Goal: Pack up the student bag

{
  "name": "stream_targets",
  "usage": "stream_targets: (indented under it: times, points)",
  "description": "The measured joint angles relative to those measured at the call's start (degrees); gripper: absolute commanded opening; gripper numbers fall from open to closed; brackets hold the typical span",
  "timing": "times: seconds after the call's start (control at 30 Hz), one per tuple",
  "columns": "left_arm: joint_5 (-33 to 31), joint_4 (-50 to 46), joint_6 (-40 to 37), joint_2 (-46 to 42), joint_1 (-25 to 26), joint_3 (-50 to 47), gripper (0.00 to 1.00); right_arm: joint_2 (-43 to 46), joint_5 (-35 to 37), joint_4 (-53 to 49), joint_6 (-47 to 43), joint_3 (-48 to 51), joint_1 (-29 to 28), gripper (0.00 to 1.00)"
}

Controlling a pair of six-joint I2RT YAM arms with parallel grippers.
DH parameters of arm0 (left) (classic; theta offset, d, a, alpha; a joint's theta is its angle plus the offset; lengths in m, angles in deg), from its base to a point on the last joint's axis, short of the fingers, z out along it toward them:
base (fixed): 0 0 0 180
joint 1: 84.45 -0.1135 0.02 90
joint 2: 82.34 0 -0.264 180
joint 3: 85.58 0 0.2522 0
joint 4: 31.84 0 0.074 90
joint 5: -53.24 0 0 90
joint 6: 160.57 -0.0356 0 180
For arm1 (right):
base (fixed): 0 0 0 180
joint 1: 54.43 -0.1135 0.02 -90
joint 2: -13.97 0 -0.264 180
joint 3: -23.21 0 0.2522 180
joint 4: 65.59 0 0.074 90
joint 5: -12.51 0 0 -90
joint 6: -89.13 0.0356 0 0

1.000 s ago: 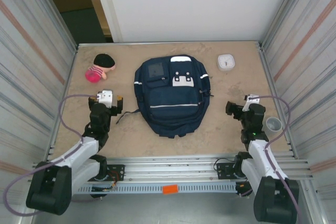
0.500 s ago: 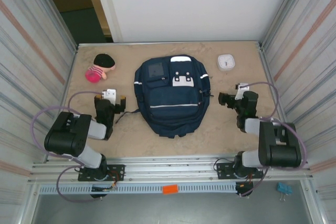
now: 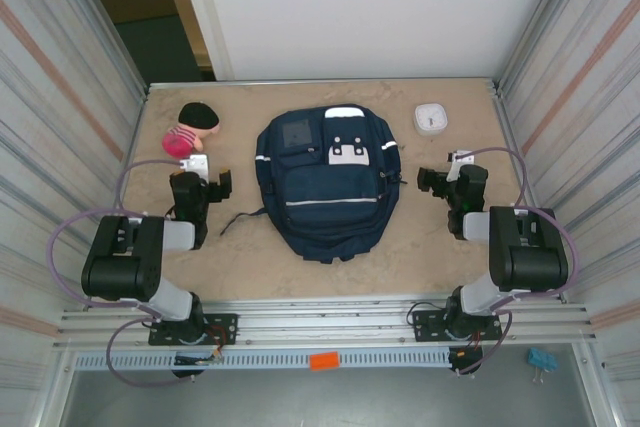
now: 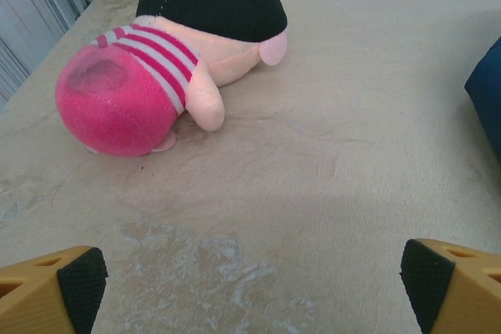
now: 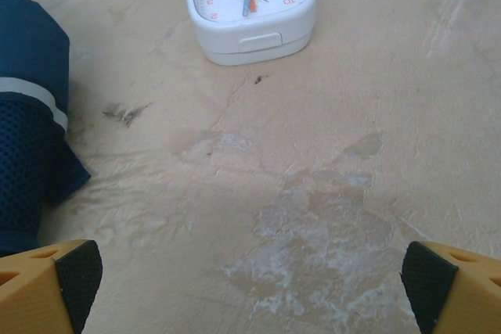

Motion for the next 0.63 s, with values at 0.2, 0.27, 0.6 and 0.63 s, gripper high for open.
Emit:
stream_targets:
  times: [0.2, 0.27, 0.6, 0.63]
  points:
    - [0.02, -0.13, 0.04, 0.0, 0.0, 0.0, 0.99, -0.02, 0.13, 0.0, 0.0, 0.0, 0.0, 0.99]
    - [0.02, -0.11, 0.02, 0.0, 0.0, 0.0, 0.99, 0.0, 0.13, 0.0, 0.02, 0.0, 0.0, 0.99]
    - [0.79, -0.17, 0.02, 0.0, -0.02, 0.0, 0.99, -0.02, 0.13, 0.0, 0.02, 0.0, 0.0, 0.99]
    - [0.96, -0.17, 0.02, 0.0, -0.02, 0.0, 0.99, 0.0, 0.13, 0.0, 0.0, 0.0, 0.0, 0.99]
